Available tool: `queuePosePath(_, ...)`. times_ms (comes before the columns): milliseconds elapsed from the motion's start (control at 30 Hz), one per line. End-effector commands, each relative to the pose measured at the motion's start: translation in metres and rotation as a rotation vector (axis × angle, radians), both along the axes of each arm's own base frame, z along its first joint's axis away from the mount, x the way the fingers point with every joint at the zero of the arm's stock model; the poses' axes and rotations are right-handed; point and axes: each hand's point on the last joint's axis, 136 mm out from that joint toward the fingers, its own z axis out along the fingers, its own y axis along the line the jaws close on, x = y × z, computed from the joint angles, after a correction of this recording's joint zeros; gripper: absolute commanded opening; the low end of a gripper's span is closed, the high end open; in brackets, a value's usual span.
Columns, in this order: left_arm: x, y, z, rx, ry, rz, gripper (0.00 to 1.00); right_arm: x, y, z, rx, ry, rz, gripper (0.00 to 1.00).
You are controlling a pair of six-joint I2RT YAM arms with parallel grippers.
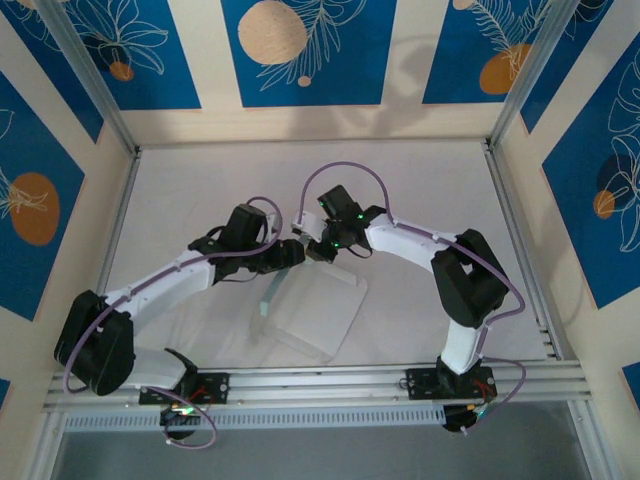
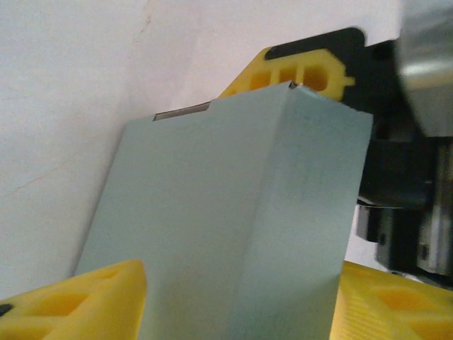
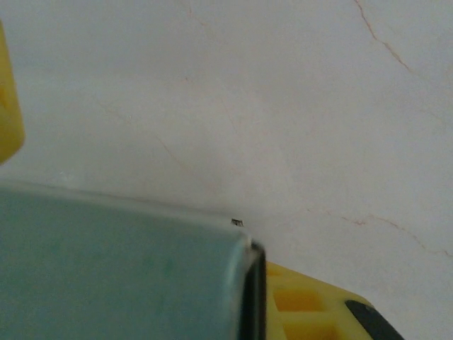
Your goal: Fold the paper box
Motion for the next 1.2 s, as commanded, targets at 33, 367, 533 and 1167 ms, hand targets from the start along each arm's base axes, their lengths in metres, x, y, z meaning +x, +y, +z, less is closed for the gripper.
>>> queuePosePath(33,-0.015,0.008,-0.027,0.059,0.055,-0.012,0.52,-0.003,0.006,0.003,0.010,-0.002,0.031,0.22)
queuePosePath(367,-0.020,0.006,-0.026,0.092,0.014,-0.038,0.36,-0.006,0.005,0.001,0.027,0.003,0.020,0.29)
queuePosePath(533,-0.018,0.009,-0.022,0.160,-0.036,-0.058,0.33,-0.006,-0.002,-0.006,0.002,0.010,0.015,0.35)
queuePosePath(1167,-0.017,0.003,-0.014,0.177,-0.080,-0.108,0.27,-0.003,0.005,-0.023,-0.025,0.075,0.166,0.28)
